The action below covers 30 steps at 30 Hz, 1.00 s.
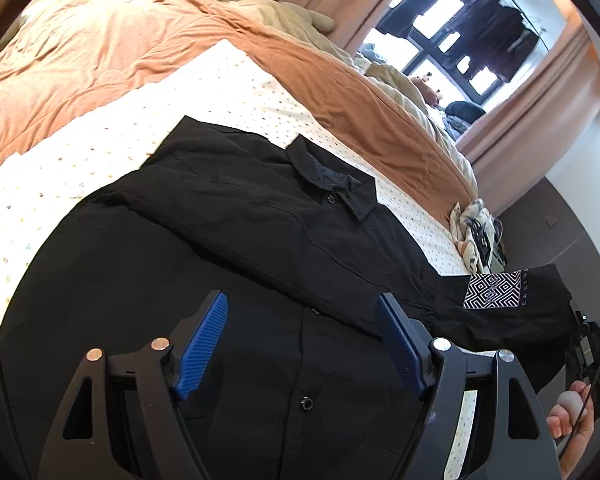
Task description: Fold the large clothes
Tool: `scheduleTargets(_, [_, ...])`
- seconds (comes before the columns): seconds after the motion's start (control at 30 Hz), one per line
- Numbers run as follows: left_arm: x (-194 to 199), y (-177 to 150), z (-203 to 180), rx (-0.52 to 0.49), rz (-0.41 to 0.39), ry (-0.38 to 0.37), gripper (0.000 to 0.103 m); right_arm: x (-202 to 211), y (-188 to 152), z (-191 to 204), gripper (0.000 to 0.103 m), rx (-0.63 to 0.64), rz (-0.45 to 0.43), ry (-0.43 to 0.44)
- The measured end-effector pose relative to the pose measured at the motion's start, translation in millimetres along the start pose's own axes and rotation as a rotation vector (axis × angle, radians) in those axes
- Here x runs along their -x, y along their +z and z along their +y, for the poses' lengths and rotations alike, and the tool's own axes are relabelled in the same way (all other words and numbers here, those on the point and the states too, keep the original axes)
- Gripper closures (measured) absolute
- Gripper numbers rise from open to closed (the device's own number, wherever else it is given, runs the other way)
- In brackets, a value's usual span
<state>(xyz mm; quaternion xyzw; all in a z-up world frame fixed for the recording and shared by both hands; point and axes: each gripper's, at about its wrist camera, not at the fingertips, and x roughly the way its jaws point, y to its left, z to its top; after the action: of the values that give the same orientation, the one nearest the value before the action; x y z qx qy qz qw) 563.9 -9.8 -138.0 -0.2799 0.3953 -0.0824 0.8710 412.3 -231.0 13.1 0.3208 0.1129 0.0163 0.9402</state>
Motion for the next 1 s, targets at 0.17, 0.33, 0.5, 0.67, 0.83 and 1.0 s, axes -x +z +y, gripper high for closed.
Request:
scheduleTargets(0.17, [11.5,13.8,33.0,0.075,-0.040,0.045,0.026,-13.3,-16.0,20.5,0.103,-0.040,0.055,0.051])
scheduleTargets(0.33, [20.9,20.2,71.3,0.187,-0.065,0.090,0.026,-58.9,-8.5,17.7,0.103,-0.116,0.128,0.121])
scheduleTargets(0.5, [28.2,22.0,93.2,0.246,-0.088,0.103,0.026,-134.3,-18.2,10.2,0.103,-0.159,0.212,0.185])
scheduleTargets(0.67, [38.4,20.0,105.2,0.316,-0.126,0.104,0.026,-188.1,-40.6,7.4,0.103,-0.169,0.313,0.185])
scheduleTargets(0.83, [38.4,21.3,102.1,0.306,-0.146,0.120,0.026,-236.5,-48.6,-17.6,0.098,-0.162,0.437,0.124])
scheduleTargets(1.0, [41.4,17.3,93.6,0.316,-0.157,0.112,0.026,-269.8,-57.4,-50.8,0.061,-0.195,0.664,0.043])
